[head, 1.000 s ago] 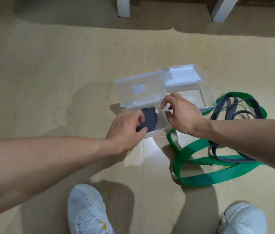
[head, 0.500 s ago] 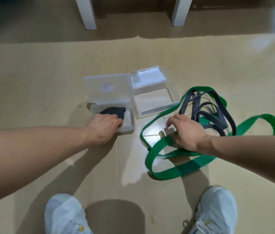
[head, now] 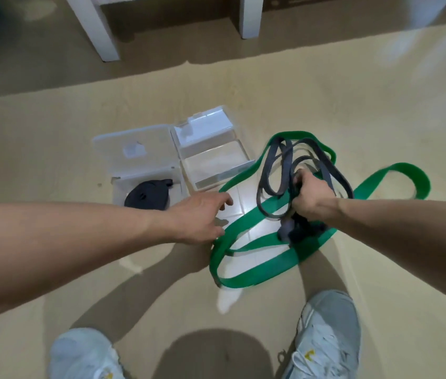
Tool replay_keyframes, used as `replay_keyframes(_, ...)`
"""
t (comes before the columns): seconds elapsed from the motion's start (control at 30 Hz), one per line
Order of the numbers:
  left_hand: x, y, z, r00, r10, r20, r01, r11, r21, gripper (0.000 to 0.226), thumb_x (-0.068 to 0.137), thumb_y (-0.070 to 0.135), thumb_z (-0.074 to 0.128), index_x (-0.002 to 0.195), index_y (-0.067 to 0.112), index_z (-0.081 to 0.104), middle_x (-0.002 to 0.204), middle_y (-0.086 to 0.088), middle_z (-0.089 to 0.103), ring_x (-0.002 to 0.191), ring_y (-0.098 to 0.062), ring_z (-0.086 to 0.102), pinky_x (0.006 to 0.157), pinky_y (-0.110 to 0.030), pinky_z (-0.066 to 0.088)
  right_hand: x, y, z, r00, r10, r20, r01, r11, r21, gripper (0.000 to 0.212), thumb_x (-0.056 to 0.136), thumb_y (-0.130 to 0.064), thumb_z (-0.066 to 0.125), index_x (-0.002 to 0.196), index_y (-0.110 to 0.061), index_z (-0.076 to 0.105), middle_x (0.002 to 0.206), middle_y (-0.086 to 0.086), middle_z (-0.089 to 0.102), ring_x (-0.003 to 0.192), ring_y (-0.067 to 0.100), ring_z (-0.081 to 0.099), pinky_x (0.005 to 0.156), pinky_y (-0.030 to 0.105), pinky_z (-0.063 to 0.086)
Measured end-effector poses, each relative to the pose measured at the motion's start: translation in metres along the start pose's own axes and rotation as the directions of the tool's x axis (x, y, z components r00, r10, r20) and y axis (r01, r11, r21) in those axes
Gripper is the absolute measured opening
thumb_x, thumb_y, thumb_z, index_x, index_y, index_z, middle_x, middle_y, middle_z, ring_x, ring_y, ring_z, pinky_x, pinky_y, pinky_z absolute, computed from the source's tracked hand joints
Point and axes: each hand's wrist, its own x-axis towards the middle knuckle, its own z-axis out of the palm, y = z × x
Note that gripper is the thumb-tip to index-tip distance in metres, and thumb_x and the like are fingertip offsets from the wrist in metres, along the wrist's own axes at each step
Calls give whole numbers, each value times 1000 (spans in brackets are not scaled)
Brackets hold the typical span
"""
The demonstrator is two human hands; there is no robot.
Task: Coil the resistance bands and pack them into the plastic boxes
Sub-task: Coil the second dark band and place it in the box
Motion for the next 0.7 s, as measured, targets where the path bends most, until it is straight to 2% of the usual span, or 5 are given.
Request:
replay_keyframes(0.17, 1, 45, -29, 999, 7, 32, 0, 977, -214, 115, 73, 54, 86, 160, 30, 16, 156, 0, 44, 140, -20, 47, 115, -35, 40, -54, -31, -24, 938, -156, -310, 304, 799, 519, 27, 83, -3, 60, 99, -25, 57, 90, -10, 65, 82, 17, 65, 65, 23, 49)
replay_keyframes(0.27, -10, 73, -62, 993, 46, -108, -90, 887, -452, 97, 61, 46, 93, 143, 22, 46, 129, 0, 66, 115, -15, 64, 102, -33, 52, -102, -64, -57, 818, -384, -428, 575, 564, 593, 33, 79, 0, 65, 94, -29, 58, 93, -14, 68, 86, 7, 67, 77, 27, 57)
replay_keyframes(0.4, -43, 88, -96, 919, -19, -395, -192, 852, -487, 9, 88, 18, 68, 97, 19, 69, 79, 7, 74, 77, -5, 69, 67, -18, 56, -155, -98, -105, 658, -602, -452, 738, 395, 548, 29, 86, -4, 69, 107, -22, 63, 101, -7, 74, 99, 7, 70, 91, 34, 57)
replay_keyframes(0.5, -83, 87, -113, 907, -20, -420, -261, 756, -600, 13, 100, 12, 57, 95, 21, 66, 75, -2, 77, 76, -21, 77, 77, -43, 63, -186, -118, -134, 591, -739, -324, 773, 405, 488, 31, 95, -3, 60, 123, -16, 62, 112, -4, 74, 108, 4, 68, 95, 30, 56)
replay_keyframes(0.7, -166, 86, -137, 954, -5, -299, -218, 672, -707, 25, 108, 15, 46, 91, 6, 61, 65, -9, 72, 58, -20, 69, 75, -39, 60, -243, -162, -163, 528, -782, -330, 834, 551, 28, 36, 100, -38, 57, 135, -33, 57, 99, -12, 73, 92, 2, 69, 89, 27, 56)
